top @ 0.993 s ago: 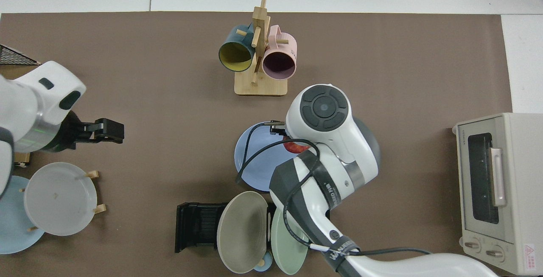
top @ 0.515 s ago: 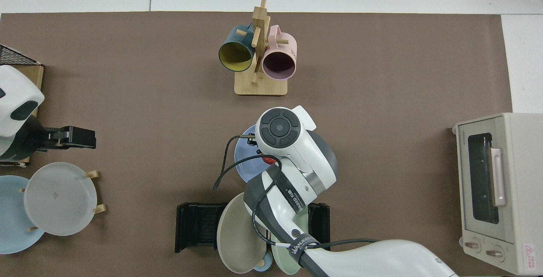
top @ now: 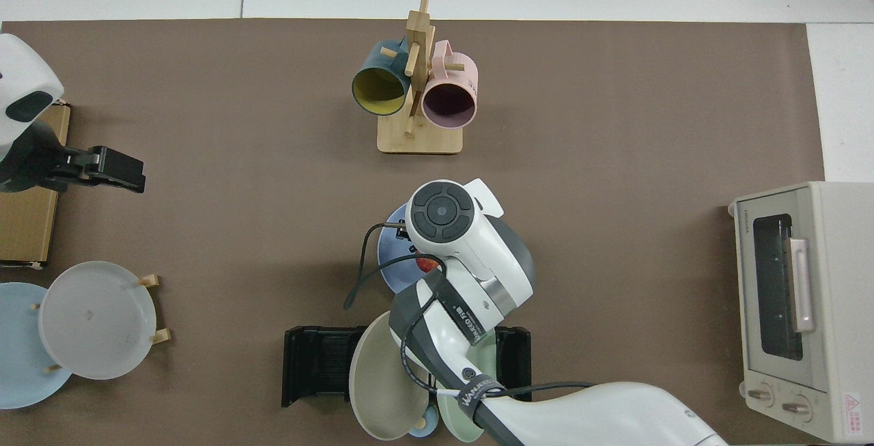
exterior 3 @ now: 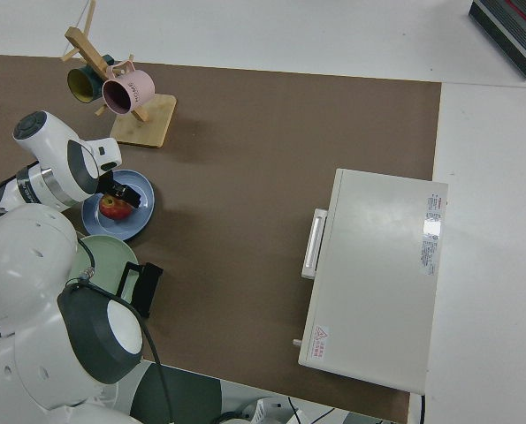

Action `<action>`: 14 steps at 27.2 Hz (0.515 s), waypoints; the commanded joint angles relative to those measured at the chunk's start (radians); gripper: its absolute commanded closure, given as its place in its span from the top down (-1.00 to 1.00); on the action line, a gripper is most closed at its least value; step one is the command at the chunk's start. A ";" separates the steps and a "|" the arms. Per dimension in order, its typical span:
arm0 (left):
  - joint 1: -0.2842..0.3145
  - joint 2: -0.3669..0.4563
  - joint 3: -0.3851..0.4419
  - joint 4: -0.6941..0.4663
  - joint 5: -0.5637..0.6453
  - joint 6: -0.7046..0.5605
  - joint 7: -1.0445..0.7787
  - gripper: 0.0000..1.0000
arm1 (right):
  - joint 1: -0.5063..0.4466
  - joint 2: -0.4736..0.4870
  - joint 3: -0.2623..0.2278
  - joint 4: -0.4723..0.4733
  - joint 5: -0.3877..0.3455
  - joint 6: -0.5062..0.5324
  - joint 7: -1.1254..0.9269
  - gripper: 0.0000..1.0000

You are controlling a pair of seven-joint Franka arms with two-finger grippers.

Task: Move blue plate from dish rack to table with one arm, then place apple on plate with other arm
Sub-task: 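Carry the apple over the plate with the right gripper while the left gripper withdraws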

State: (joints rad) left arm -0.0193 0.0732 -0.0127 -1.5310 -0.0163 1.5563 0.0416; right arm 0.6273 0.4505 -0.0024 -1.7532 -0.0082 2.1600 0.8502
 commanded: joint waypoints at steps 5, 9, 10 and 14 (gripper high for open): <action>0.013 -0.023 -0.015 -0.011 0.018 -0.030 0.020 1.00 | -0.092 -0.059 -0.002 0.156 0.017 -0.203 -0.120 1.00; 0.013 -0.023 -0.015 -0.011 0.018 -0.030 0.009 1.00 | -0.139 -0.107 -0.004 0.152 0.019 -0.204 -0.223 1.00; 0.013 -0.023 -0.015 -0.011 0.016 -0.030 0.008 1.00 | -0.167 -0.122 -0.004 0.144 0.016 -0.204 -0.265 1.00; 0.013 -0.023 -0.015 -0.012 0.016 -0.030 0.008 1.00 | -0.248 -0.164 -0.005 0.123 0.002 -0.207 -0.404 1.00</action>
State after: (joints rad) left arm -0.0192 0.0664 -0.0151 -1.5312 -0.0163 1.5400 0.0461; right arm 0.4707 0.3377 -0.0152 -1.5982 -0.0075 1.9630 0.6008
